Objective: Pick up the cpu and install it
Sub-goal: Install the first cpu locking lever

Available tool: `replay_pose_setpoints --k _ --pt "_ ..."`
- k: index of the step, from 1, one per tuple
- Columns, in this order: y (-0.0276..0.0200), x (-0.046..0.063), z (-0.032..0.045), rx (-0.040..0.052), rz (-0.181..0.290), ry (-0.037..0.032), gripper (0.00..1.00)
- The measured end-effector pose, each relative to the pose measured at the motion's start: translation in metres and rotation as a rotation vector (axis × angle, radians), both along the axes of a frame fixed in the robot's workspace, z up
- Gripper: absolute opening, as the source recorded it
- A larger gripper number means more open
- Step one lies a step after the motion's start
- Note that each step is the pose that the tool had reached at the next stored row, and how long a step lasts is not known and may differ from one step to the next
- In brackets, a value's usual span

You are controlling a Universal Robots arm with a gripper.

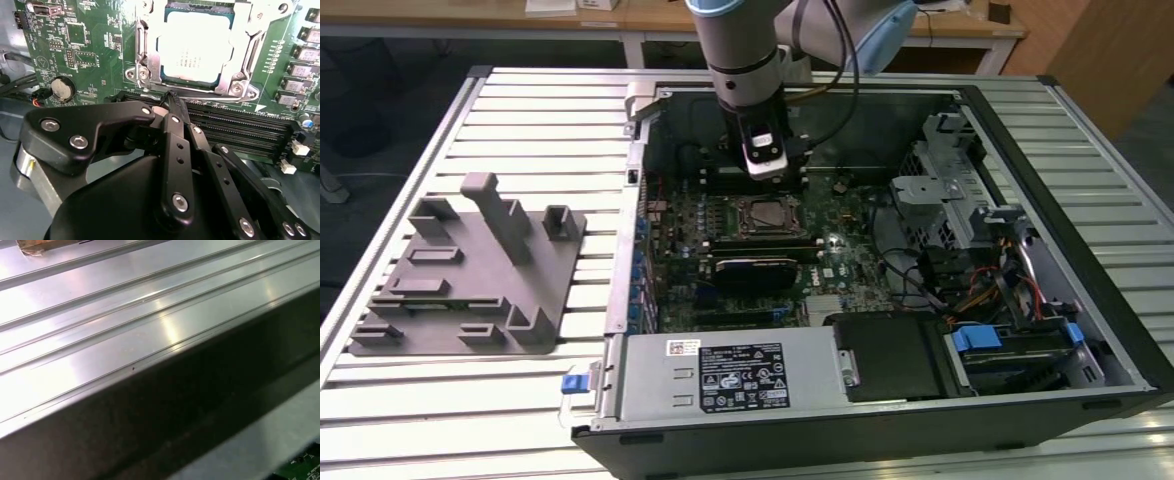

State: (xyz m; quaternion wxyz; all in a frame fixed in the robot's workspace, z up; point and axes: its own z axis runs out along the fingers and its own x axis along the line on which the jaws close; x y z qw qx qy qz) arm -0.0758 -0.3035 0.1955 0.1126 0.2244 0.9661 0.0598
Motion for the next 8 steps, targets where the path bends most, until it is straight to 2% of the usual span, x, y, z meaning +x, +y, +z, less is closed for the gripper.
replay_pose_setpoints --k 3,8 --pt "0.0 0.0 -0.0009 -0.0004 0.0 -0.0045 0.11" --pt "-0.0009 0.0 -0.0015 -0.0002 0.0 -0.0065 0.11"
